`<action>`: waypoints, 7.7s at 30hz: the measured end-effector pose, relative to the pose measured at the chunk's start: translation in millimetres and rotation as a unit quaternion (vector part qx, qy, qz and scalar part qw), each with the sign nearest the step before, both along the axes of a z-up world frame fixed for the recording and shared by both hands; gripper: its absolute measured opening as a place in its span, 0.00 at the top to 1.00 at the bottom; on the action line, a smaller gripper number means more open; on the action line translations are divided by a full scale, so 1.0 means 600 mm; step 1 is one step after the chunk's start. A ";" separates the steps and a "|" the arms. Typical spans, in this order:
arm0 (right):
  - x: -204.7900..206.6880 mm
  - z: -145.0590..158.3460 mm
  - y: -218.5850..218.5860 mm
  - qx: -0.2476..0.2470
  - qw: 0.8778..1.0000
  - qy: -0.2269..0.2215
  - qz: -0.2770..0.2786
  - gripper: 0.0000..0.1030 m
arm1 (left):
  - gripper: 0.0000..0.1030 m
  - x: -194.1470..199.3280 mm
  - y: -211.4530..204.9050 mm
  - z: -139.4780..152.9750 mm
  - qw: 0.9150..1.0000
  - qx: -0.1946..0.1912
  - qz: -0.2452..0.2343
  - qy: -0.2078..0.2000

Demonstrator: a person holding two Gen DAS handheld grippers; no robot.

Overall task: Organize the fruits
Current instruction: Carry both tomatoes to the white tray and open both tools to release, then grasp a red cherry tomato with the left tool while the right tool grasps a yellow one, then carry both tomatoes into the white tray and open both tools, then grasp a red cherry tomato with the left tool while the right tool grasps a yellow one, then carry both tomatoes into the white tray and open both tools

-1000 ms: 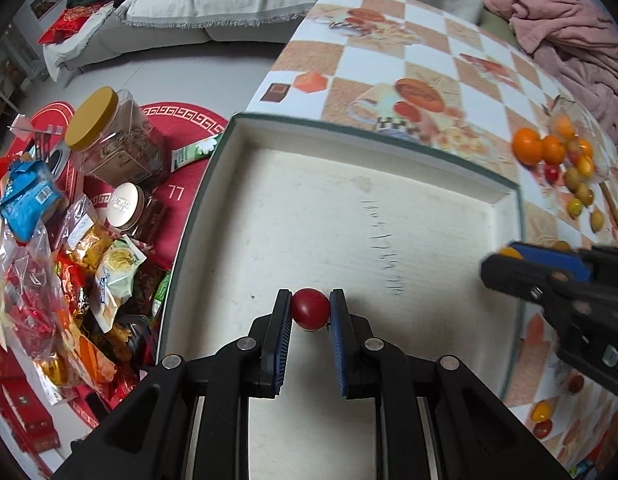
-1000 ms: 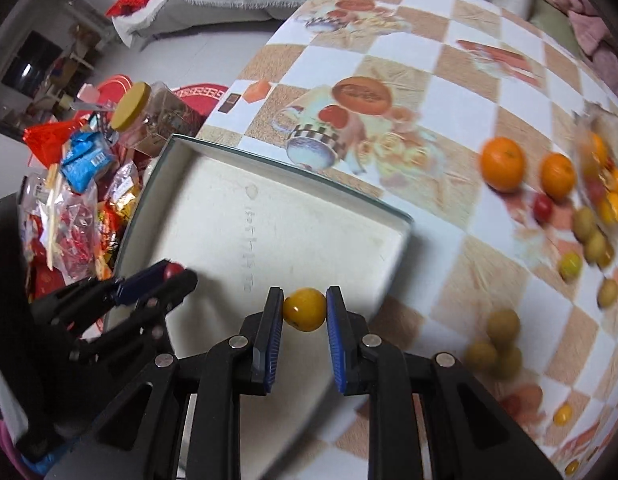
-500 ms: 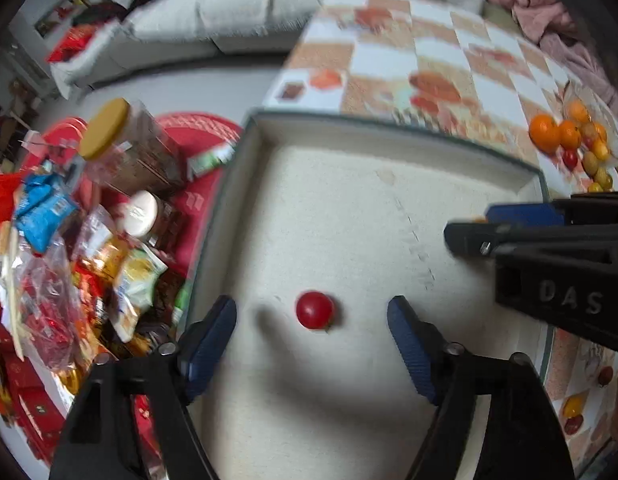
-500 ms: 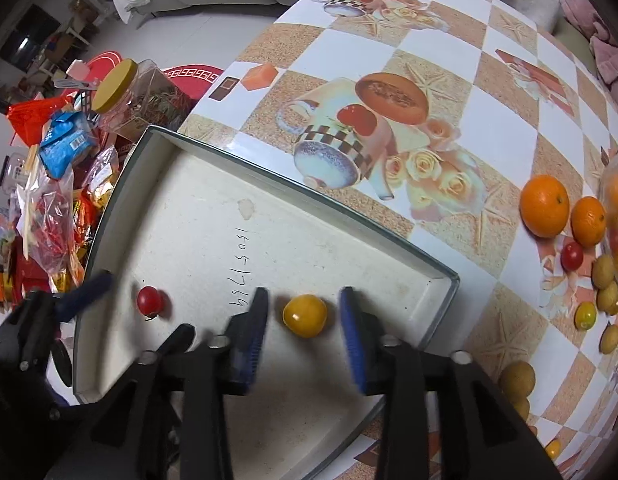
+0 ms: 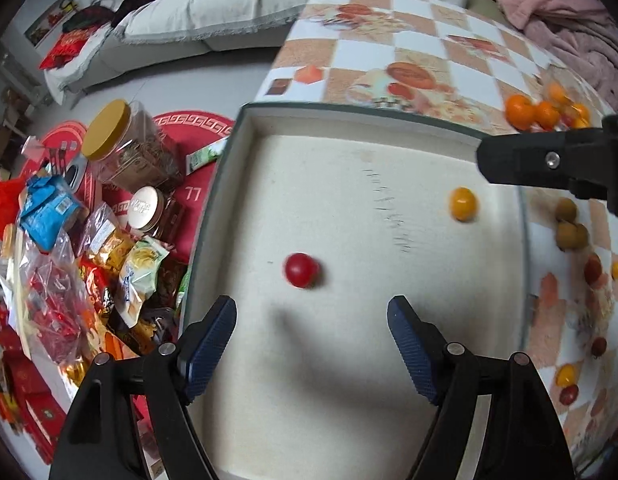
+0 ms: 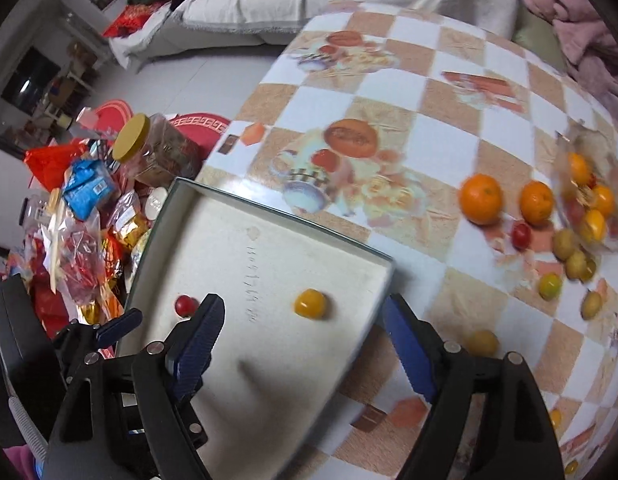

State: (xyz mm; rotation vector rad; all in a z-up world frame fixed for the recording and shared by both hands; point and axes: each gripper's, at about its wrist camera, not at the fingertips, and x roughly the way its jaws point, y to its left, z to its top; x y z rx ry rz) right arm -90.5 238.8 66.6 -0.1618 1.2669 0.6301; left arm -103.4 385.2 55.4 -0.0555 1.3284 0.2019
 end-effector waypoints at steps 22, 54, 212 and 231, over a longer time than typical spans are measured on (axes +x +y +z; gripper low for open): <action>-0.040 -0.055 -0.405 -0.073 0.976 0.034 -0.203 0.18 | 0.23 0.041 -0.319 0.016 0.985 -0.051 -0.165 -0.003; 0.007 -0.087 -0.466 -0.046 0.982 0.045 -0.175 0.77 | 0.77 0.099 -0.459 -0.040 0.975 -0.066 -0.212 0.016; -0.055 -0.107 -0.709 -0.091 0.932 0.054 -0.346 0.76 | 0.77 -0.007 -0.508 -0.030 0.965 -0.059 -0.250 0.052; -0.094 -0.059 -0.584 -0.041 0.956 0.057 -0.284 0.76 | 0.78 -0.004 -0.416 0.013 0.973 -0.121 -0.192 0.037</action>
